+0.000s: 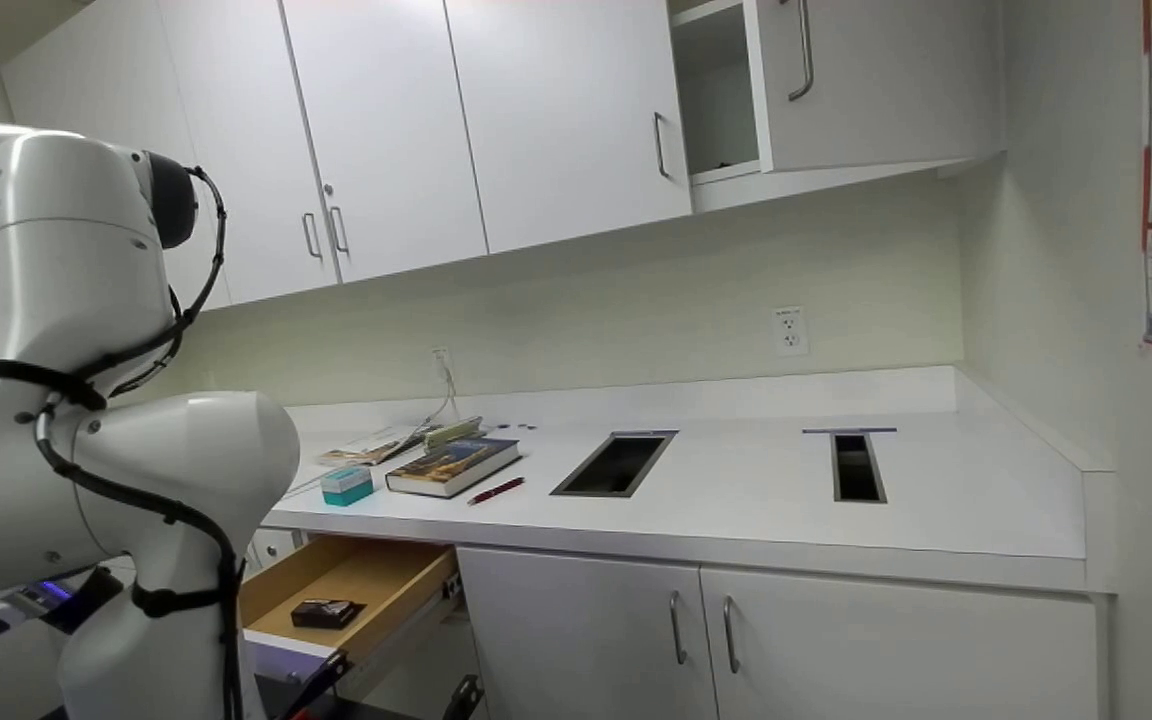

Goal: Close the open drawer

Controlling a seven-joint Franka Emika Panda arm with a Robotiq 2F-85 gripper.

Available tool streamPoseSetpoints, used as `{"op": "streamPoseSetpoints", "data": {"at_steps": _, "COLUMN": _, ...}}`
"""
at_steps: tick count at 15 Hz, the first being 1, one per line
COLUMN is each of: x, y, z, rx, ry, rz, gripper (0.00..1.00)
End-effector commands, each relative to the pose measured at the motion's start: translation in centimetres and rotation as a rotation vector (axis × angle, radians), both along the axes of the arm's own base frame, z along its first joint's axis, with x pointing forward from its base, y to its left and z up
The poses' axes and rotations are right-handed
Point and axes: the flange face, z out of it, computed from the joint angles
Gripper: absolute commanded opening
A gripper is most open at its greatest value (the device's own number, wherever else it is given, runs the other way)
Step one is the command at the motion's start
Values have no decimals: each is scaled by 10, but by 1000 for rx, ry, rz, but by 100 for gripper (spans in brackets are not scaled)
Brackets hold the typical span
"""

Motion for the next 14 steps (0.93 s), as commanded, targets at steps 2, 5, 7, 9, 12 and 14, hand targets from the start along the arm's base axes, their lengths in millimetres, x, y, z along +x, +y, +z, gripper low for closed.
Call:
{"op": "streamPoseSetpoints", "data": {"at_steps": 2, "x": 24, "y": 0, "z": -21, "rx": 33, "ry": -59, "rz": -40, "gripper": 0}}
{"op": "streamPoseSetpoints", "data": {"at_steps": 5, "x": 38, "y": -4, "z": -32, "rx": 30, "ry": -122, "rz": -69, "gripper": 0}}
{"op": "streamPoseSetpoints", "data": {"at_steps": 7, "x": 44, "y": -5, "z": -35, "rx": 42, "ry": -189, "rz": -81, "gripper": 0}}
{"op": "streamPoseSetpoints", "data": {"at_steps": 9, "x": 50, "y": -6, "z": -35, "rx": 65, "ry": -241, "rz": -97, "gripper": 0}}
{"op": "streamPoseSetpoints", "data": {"at_steps": 12, "x": 65, "y": -11, "z": -37, "rx": 81, "ry": -304, "rz": -114, "gripper": 0}}
{"op": "streamPoseSetpoints", "data": {"at_steps": 14, "x": 75, "y": -15, "z": -38, "rx": 80, "ry": -338, "rz": -125, "gripper": 0}}
